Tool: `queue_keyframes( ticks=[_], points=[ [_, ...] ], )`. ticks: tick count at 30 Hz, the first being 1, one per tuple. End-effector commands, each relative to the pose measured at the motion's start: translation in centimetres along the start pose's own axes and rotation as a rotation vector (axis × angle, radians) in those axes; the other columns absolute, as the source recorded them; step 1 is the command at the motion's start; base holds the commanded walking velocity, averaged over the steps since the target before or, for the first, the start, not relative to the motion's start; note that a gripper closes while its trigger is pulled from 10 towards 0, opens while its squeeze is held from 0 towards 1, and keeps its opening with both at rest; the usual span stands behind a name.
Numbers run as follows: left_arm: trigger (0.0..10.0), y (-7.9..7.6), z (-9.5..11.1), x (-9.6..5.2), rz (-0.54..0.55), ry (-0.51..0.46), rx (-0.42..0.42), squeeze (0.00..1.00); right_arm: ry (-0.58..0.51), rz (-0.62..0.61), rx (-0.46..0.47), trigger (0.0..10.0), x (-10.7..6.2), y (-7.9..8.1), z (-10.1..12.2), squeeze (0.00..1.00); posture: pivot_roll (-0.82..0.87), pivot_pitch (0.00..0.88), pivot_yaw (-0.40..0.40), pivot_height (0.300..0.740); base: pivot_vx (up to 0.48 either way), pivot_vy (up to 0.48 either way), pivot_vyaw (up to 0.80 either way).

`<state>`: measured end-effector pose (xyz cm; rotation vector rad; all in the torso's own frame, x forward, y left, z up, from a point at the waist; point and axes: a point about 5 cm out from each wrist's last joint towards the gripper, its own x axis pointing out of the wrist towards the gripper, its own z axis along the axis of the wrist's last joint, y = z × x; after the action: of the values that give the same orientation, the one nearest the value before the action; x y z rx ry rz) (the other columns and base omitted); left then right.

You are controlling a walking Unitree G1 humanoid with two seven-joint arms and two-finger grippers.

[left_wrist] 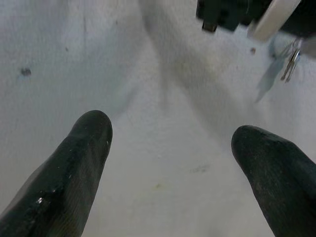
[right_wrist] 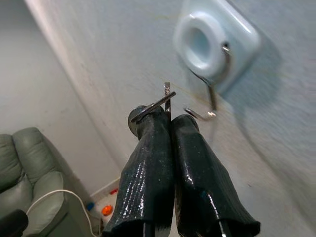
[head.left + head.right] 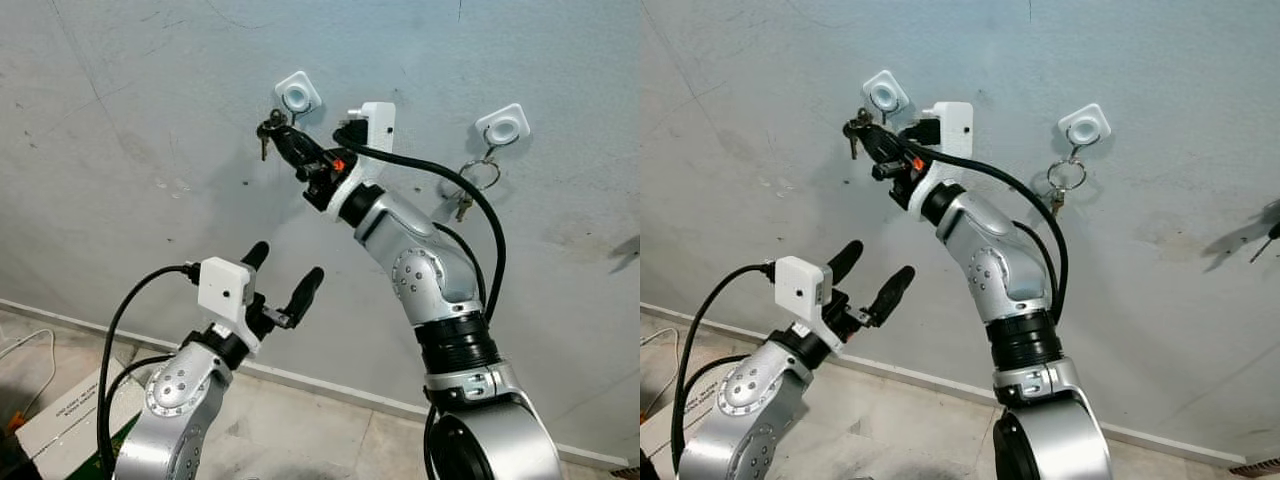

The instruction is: Hang keys on a hook

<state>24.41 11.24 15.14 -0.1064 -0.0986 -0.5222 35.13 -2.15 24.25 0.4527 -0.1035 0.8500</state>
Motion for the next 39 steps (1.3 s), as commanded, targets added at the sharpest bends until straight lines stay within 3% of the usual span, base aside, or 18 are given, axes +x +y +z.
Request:
queue_keyframes(
  ticks=[1, 16, 39],
  points=[
    [10.0, 0.1, 0.3, -0.2, 0.005, -0.005, 0.004, 0.00, -0.022, -0.003, 0.018, 10.0, 0.4, 0.1, 0.6, 0.00, 0.09, 0.077, 0.007, 0.740, 0.000, 0.000, 0.00],
    [10.0, 0.2, 0.3, -0.2, 0.004, 0.009, 0.004, 0.00, -0.009, -0.088, 0.177, 10.0, -0.2, -1.6, -0.7, 0.00, 0.09, 0.078, 0.005, 0.740, 0.000, 0.000, 0.00],
    [10.0, 0.2, -0.1, -0.3, 0.005, 0.026, 0.005, 0.00, 0.008, -0.127, 0.187, 10.0, -1.3, -2.2, -1.7, 0.00, 0.10, 0.075, 0.007, 0.740, 0.000, 0.000, 0.00]
  ],
)
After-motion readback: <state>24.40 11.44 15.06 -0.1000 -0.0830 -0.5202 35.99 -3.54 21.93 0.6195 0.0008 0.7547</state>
